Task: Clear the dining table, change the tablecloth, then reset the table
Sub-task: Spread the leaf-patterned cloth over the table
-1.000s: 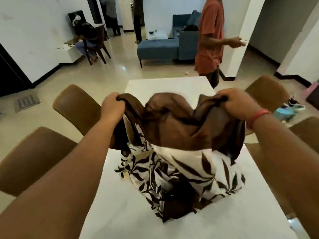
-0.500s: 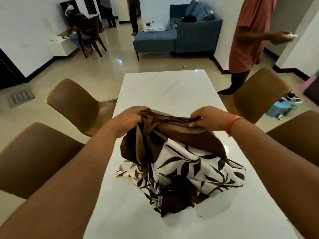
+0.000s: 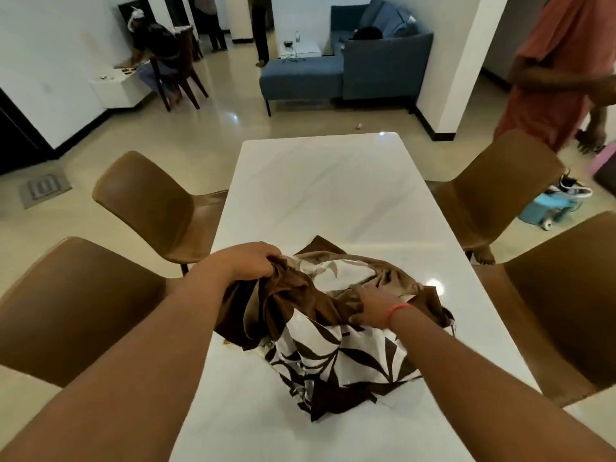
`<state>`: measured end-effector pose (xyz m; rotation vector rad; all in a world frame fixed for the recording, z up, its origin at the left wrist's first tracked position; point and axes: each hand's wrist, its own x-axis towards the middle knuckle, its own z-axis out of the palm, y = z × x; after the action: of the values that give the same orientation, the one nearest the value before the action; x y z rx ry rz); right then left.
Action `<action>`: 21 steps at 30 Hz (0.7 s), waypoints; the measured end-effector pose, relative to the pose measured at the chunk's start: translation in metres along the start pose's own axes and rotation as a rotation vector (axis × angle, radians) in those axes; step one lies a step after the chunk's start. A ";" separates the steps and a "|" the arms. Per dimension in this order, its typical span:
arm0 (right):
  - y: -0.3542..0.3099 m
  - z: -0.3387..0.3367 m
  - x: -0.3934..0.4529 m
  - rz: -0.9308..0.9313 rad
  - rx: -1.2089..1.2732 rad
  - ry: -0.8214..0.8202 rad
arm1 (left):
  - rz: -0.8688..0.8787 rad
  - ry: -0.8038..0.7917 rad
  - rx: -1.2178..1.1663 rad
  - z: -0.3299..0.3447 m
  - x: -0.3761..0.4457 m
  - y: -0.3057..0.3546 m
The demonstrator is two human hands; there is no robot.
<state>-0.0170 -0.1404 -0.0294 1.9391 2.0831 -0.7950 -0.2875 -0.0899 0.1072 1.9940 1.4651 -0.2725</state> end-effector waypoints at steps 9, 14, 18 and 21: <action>-0.035 -0.004 0.002 -0.123 0.356 0.643 | 0.112 0.037 0.013 0.034 0.010 0.038; -0.065 -0.039 -0.027 -0.355 0.702 0.744 | 0.210 0.264 -0.138 0.051 0.024 0.062; -0.046 -0.057 -0.043 -0.382 0.657 0.399 | 0.261 0.201 -0.238 0.026 0.011 0.065; -0.037 -0.064 -0.036 -0.322 0.501 0.479 | 0.343 0.178 -0.316 0.011 -0.003 0.081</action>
<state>-0.0341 -0.1397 0.0509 2.2452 2.7421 -1.0886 -0.2123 -0.1126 0.1299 1.9976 1.1548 0.2736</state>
